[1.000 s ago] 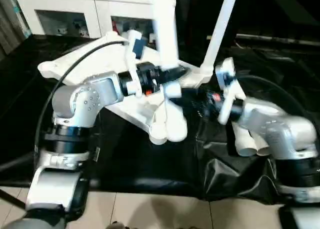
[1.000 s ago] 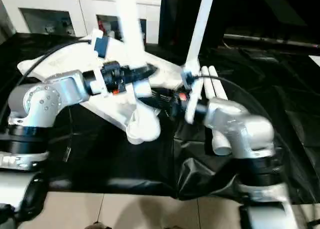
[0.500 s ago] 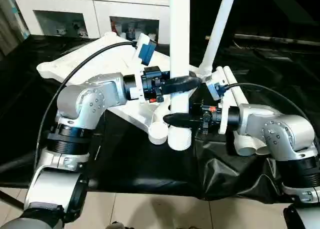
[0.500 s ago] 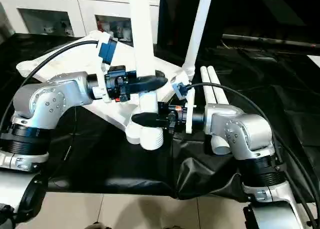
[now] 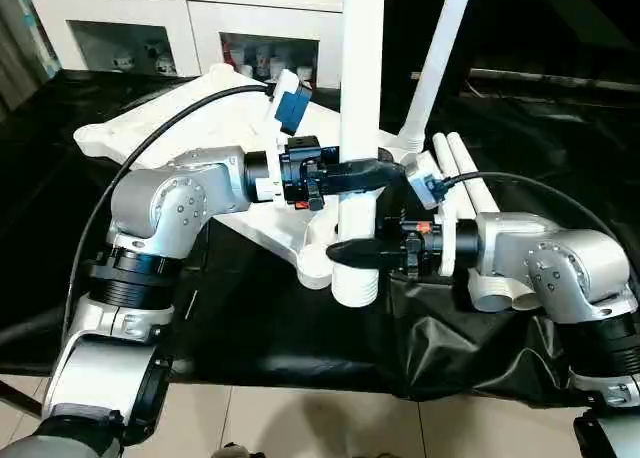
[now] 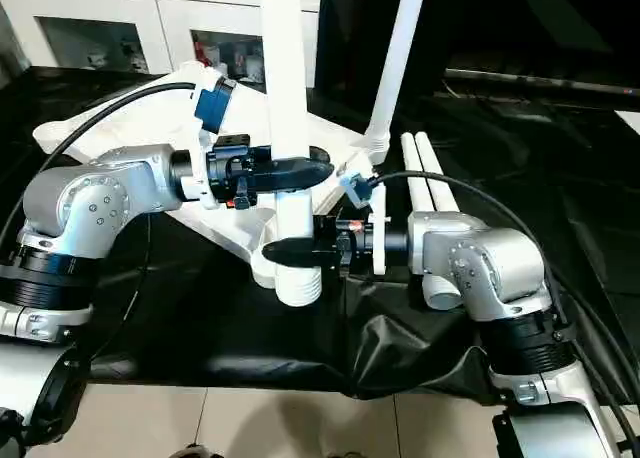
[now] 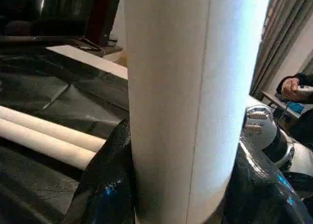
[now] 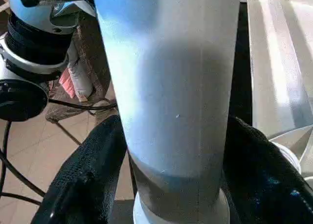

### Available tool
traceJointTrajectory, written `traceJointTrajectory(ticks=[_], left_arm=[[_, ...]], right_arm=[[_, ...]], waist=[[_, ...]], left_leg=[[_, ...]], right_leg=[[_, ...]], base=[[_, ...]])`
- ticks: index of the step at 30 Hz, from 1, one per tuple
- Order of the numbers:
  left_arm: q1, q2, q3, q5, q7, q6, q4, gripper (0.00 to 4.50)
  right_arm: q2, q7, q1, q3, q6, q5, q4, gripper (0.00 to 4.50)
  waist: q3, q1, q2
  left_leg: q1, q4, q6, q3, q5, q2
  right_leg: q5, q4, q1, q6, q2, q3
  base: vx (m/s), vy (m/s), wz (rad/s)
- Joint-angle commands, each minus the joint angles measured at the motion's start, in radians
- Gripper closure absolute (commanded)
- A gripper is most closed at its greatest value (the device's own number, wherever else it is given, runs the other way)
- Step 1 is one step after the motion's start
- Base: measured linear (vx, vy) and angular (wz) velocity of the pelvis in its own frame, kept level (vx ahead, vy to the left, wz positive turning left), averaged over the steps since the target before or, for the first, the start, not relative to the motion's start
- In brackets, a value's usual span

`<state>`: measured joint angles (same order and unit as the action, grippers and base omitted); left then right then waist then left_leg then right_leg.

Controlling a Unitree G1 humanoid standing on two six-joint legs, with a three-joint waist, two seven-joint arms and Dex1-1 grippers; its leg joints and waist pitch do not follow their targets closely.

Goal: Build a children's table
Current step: Pick table leg

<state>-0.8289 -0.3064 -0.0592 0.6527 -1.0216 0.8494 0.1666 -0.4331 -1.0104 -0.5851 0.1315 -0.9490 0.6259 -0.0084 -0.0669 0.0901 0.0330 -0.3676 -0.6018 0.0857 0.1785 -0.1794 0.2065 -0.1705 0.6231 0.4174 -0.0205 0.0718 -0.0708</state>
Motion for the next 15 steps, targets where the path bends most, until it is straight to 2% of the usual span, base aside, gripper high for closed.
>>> traceJointTrajectory(ticks=[1, 2, 5, 8, 15], left_arm=[[-0.006, -0.003, -0.015, 0.005, -0.009, 0.006, -0.036, 2.62], [-0.006, -0.004, -0.018, 0.004, -0.012, 0.007, -0.037, 2.62], [-0.004, -0.009, -0.026, 0.0, -0.022, 0.008, -0.038, 2.62], [-0.003, -0.01, -0.028, 0.003, -0.028, 0.011, -0.042, 2.62], [-0.002, -0.013, -0.039, 0.0, -0.038, 0.012, -0.041, 2.64]], right_arm=[[0.0, -0.005, -0.005, 0.013, 0.005, -0.001, -0.013, 1.5], [0.001, -0.005, -0.005, 0.013, 0.005, -0.002, -0.011, 1.78], [0.0, -0.007, -0.006, 0.02, 0.011, -0.007, -0.007, 1.91], [-0.002, -0.01, -0.004, 0.022, 0.013, -0.008, -0.007, 2.29], [-0.006, -0.013, -0.003, 0.022, 0.018, -0.006, -0.008, 2.48]], waist=[[0.082, 0.004, 0.005], [0.082, 0.005, 0.004], [0.082, 0.004, 0.005], [0.082, 0.004, 0.005], [0.083, 0.004, 0.003]], left_leg=[[0.002, 0.057, -0.005, 0.0, -0.094, 0.012], [0.003, 0.057, -0.004, -0.001, -0.096, 0.013], [0.002, 0.058, -0.003, 0.0, -0.096, 0.012], [0.002, 0.057, -0.002, 0.0, -0.096, 0.011], [0.003, 0.056, -0.003, -0.001, -0.093, 0.012]], right_leg=[[-0.204, -0.07, -0.072, -0.162, 0.056, 0.045], [-0.206, -0.07, -0.071, -0.163, 0.056, 0.045], [-0.206, -0.071, -0.071, -0.162, 0.055, 0.045], [-0.209, -0.07, -0.072, -0.159, 0.055, 0.045], [-0.19, -0.069, -0.072, -0.167, 0.054, 0.045]], base=[[0.0, 0.0, 0.0], [0.0, 0.0, 0.0], [0.0, 0.0, 0.0], [0.0, 0.0, 0.0], [0.0, 0.0, 0.0]])
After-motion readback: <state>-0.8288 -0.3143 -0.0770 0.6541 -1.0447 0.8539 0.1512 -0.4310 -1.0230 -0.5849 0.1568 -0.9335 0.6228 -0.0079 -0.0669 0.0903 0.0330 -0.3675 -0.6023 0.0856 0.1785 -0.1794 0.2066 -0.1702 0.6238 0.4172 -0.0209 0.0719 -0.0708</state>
